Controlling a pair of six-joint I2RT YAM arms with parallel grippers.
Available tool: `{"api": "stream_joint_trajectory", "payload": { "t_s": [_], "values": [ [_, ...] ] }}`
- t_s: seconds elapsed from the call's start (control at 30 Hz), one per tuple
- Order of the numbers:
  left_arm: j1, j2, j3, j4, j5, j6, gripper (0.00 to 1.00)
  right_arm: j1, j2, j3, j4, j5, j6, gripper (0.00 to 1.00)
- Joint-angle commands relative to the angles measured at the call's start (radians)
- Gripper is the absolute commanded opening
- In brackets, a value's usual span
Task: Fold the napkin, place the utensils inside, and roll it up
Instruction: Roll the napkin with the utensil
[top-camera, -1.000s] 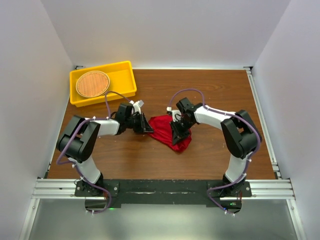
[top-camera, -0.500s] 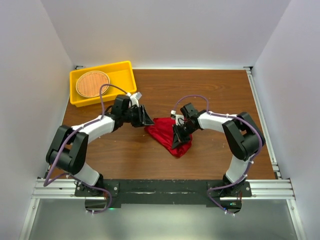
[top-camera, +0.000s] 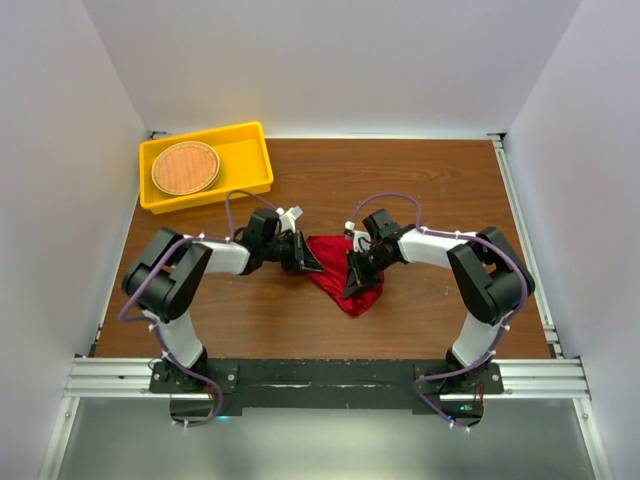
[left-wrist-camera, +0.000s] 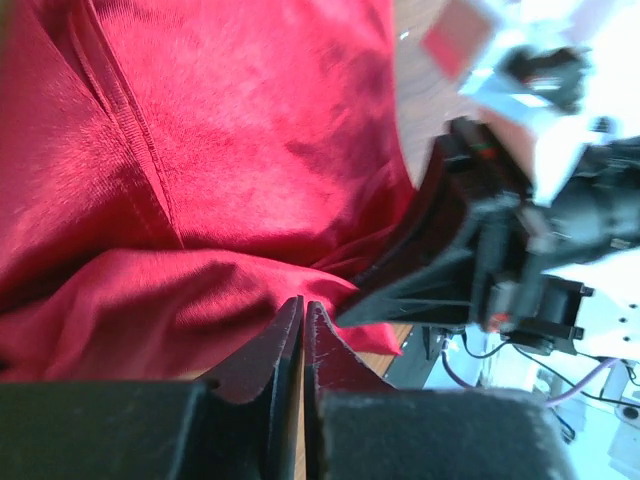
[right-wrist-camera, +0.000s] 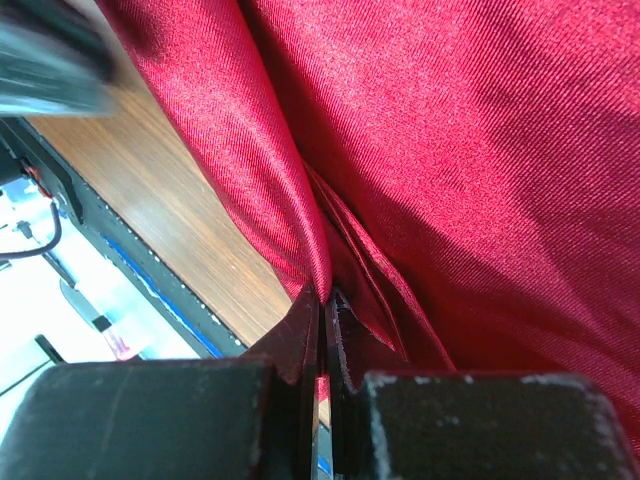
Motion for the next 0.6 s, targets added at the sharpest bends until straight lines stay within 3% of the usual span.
{"api": "stream_joint_trajectory", "payload": {
  "t_s": [0.0,0.13,0.2,0.3,0.57],
  "values": [
    [-0.010,0.072,0.034,0.137,-0.004,-0.013,0.06,0.009,0.010,-0.046,-0.066,0.198,-0.045,0.00],
    [-0.010,0.138,0.055,0.054,-0.065,0.059,0.02,0.010,-0.008,-0.033,-0.083,0.194,-0.042,0.09],
    [-0.010,0.156,0.054,0.017,-0.087,0.096,0.00,0.009,-0.020,-0.020,-0.097,0.189,-0.040,0.21],
    [-0.010,0.169,0.046,-0.043,-0.128,0.138,0.00,0.012,-0.054,0.000,-0.123,0.183,-0.032,0.31],
    [-0.010,0.172,0.012,-0.050,-0.128,0.139,0.00,0.015,-0.161,0.041,-0.224,0.146,-0.029,0.38]
  ]
}}
